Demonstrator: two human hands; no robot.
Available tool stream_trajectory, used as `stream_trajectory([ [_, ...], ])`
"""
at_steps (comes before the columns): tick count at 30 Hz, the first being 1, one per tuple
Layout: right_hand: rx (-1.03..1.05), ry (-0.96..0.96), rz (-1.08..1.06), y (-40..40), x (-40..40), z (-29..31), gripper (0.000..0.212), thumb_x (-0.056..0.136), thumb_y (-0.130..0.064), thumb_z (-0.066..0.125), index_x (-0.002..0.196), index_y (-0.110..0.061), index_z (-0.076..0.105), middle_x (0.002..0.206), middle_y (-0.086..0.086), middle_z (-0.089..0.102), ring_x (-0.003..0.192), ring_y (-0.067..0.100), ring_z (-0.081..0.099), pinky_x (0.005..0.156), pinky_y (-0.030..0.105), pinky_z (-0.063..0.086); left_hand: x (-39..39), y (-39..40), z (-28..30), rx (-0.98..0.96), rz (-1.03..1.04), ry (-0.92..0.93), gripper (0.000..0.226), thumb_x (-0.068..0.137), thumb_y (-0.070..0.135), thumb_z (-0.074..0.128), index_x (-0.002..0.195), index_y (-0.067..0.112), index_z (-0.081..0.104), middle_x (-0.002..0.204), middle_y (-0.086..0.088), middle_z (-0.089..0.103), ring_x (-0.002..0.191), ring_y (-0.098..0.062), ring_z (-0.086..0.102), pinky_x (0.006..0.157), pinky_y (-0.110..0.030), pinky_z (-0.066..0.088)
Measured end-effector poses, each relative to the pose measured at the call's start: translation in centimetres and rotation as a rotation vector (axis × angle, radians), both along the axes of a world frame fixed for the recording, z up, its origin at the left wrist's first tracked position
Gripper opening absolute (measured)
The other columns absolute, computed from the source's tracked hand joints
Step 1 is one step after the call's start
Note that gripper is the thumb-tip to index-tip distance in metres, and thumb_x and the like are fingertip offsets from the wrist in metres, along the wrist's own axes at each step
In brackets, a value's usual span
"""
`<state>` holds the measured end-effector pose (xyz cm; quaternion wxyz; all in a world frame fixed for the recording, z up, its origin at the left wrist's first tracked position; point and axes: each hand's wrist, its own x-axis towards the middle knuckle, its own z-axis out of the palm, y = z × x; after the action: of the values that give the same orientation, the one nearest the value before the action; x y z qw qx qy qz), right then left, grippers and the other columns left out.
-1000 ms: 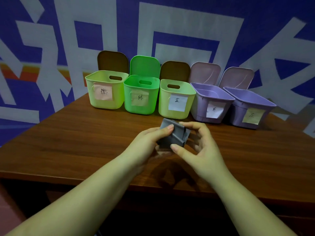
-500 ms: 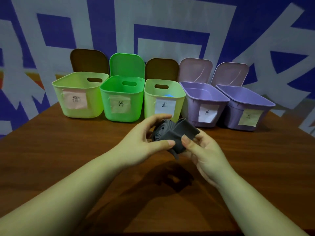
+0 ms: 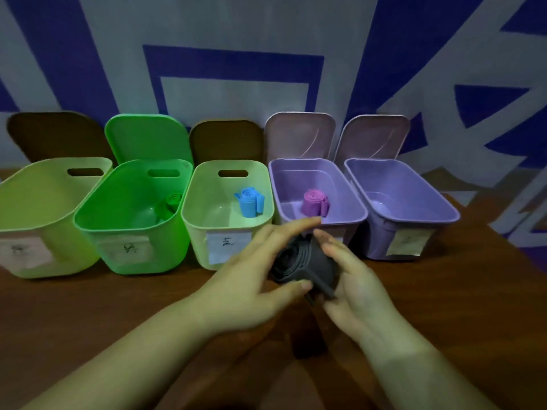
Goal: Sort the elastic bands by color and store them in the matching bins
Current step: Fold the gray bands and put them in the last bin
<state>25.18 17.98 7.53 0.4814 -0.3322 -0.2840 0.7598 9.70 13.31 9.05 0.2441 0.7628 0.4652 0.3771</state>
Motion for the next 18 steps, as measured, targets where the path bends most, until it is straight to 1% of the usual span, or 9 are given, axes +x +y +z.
stream_trajectory([
  [2, -0.046, 0.004, 0.036, 0.8, 2.0, 2.1, 0.020, 0.089, -0.013, 0.050, 0.105, -0.013, 0.063, 0.084, 0.010, 0.072, 0.070, 0.020, 0.070, 0.053, 0.026, 0.055, 1.8, 0.8, 1.9, -0.020, -0.004, 0.042, 0.059, 0.083, 0.041, 0.059, 0.135, 0.050, 0.033, 0.128, 0.012, 0.045, 0.123, -0.007, 0.046, 0.102, -0.033, 0.042],
  [5, -0.102, -0.006, 0.131, 1.2, 4.8, 5.4, 0.042, 0.073, -0.028, 0.060, 0.111, -0.011, 0.063, 0.091, 0.013, 0.071, 0.074, 0.022, 0.070, 0.057, 0.030, 0.057, 4.9, 1.2, 4.8, -0.043, 0.049, 0.018, 0.047, 0.079, 0.045, 0.059, 0.124, 0.045, 0.043, 0.120, 0.011, 0.050, 0.115, -0.007, 0.051, 0.098, -0.030, 0.043],
  [6, -0.120, -0.014, 0.154, 1.3, 5.8, 6.2, 0.044, 0.072, -0.031, 0.059, 0.111, -0.010, 0.062, 0.090, 0.013, 0.071, 0.072, 0.022, 0.070, 0.058, 0.030, 0.058, 6.0, 1.1, 5.7, -0.049, 0.077, -0.004, 0.046, 0.077, 0.046, 0.059, 0.120, 0.045, 0.044, 0.118, 0.010, 0.052, 0.113, -0.007, 0.052, 0.096, -0.028, 0.044],
  [8, -0.166, -0.033, 0.178, 1.4, 7.5, 7.7, 0.038, 0.081, -0.036, 0.056, 0.106, -0.009, 0.064, 0.092, 0.013, 0.071, 0.074, 0.023, 0.070, 0.058, 0.032, 0.058, 7.7, 0.9, 7.0, -0.068, 0.134, -0.057, 0.043, 0.074, 0.047, 0.060, 0.114, 0.048, 0.046, 0.114, 0.009, 0.056, 0.108, -0.006, 0.054, 0.093, -0.027, 0.045],
  [9, -0.177, -0.047, 0.183, 1.4, 8.3, 8.5, 0.036, 0.086, -0.037, 0.054, 0.108, -0.010, 0.064, 0.098, 0.013, 0.070, 0.080, 0.025, 0.069, 0.062, 0.034, 0.057, 8.3, 0.8, 7.6, -0.075, 0.161, -0.074, 0.042, 0.072, 0.047, 0.061, 0.112, 0.048, 0.047, 0.113, 0.009, 0.057, 0.107, -0.005, 0.055, 0.092, -0.027, 0.046],
  [11, -0.162, -0.106, 0.169, 1.9, 9.8, 9.5, 0.039, 0.086, -0.035, 0.055, 0.116, -0.012, 0.060, 0.113, 0.012, 0.067, 0.097, 0.028, 0.065, 0.076, 0.041, 0.055, 9.1, 1.1, 8.6, -0.073, 0.231, -0.070, 0.043, 0.069, 0.049, 0.061, 0.109, 0.049, 0.047, 0.112, 0.010, 0.057, 0.106, -0.004, 0.055, 0.093, -0.029, 0.046],
  [13, -0.103, -0.211, 0.160, 3.0, 10.9, 10.6, 0.035, 0.087, -0.032, 0.056, 0.117, -0.015, 0.057, 0.114, 0.007, 0.067, 0.103, 0.026, 0.063, 0.083, 0.040, 0.052, 9.3, 1.5, 9.7, -0.082, 0.310, -0.056, 0.045, 0.065, 0.052, 0.060, 0.109, 0.050, 0.046, 0.111, 0.014, 0.054, 0.105, -0.002, 0.053, 0.095, -0.030, 0.045],
  [16, 0.051, -0.473, 0.167, 5.5, 11.4, 11.5, 0.021, 0.095, -0.025, 0.053, 0.115, -0.020, 0.054, 0.115, 0.004, 0.065, 0.107, 0.022, 0.060, 0.082, 0.034, 0.050, 8.6, 3.0, 11.1, -0.111, 0.367, -0.027, 0.043, 0.065, 0.046, 0.066, 0.104, 0.051, 0.050, 0.108, 0.018, 0.049, 0.103, -0.001, 0.051, 0.096, -0.027, 0.043],
  [18, 0.171, -0.661, 0.188, 7.3, 10.7, 11.8, 0.018, 0.095, -0.021, 0.054, 0.113, -0.022, 0.053, 0.114, 0.003, 0.064, 0.102, 0.017, 0.060, 0.080, 0.028, 0.049, 7.6, 4.2, 11.3, -0.123, 0.390, 0.008, 0.047, 0.068, 0.038, 0.072, 0.109, 0.045, 0.051, 0.109, 0.014, 0.049, 0.103, -0.005, 0.052, 0.094, -0.026, 0.043],
])
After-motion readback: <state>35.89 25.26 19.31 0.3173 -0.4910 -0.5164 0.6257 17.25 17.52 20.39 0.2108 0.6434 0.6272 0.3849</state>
